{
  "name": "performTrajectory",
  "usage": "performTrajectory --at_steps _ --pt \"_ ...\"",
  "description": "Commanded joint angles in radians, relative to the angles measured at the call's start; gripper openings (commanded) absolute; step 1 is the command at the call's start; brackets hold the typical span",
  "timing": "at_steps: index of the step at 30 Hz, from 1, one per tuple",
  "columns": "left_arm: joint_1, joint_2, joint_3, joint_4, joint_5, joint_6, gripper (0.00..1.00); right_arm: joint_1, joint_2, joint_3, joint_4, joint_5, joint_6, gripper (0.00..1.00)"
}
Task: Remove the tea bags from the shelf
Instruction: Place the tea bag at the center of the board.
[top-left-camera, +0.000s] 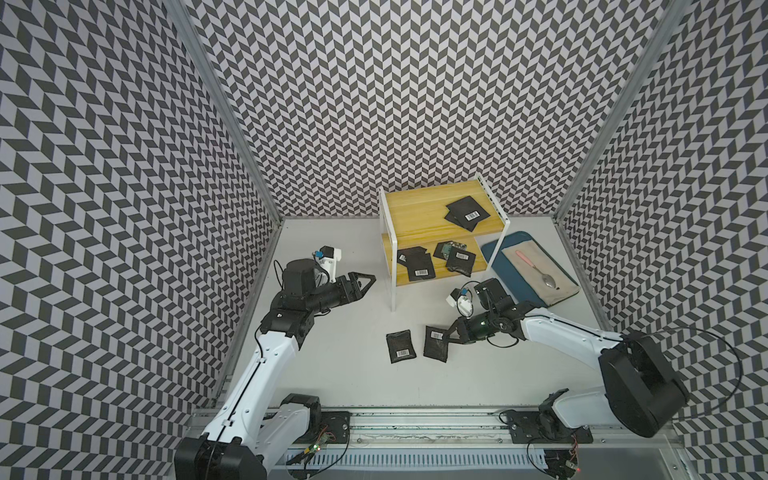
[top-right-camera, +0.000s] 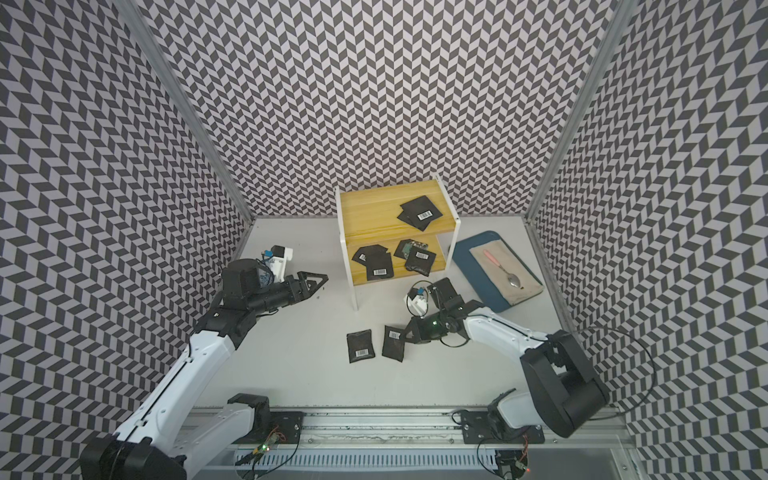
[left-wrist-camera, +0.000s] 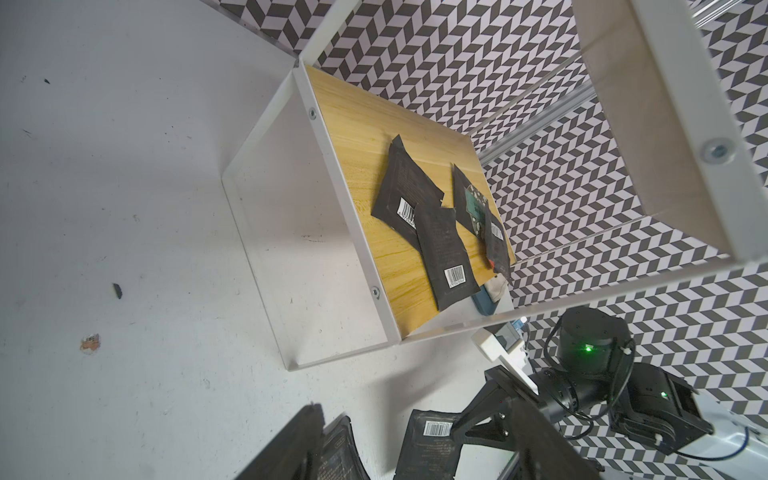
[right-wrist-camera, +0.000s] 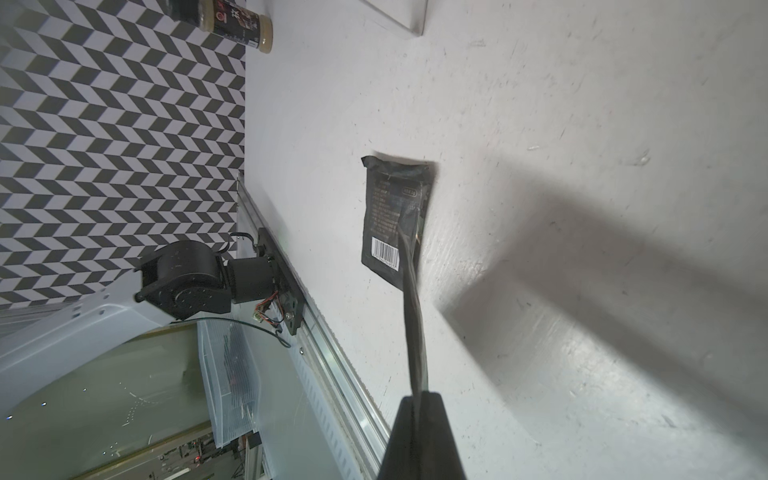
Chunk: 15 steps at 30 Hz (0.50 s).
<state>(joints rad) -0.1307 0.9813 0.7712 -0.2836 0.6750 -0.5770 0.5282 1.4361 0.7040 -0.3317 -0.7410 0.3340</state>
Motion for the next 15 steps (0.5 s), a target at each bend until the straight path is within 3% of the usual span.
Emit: performTrajectory --at_steps 1,15 --pt "-0.004 -0.011 -0.010 0.024 0.001 0.007 0.75 0.007 0.049 -0.009 0.088 0.022 0.003 0.00" --pt "-0.004 0.001 -0.026 0.044 0.005 -0.008 0.75 0.067 0.162 0.013 0.212 -0.021 0.078 0.01"
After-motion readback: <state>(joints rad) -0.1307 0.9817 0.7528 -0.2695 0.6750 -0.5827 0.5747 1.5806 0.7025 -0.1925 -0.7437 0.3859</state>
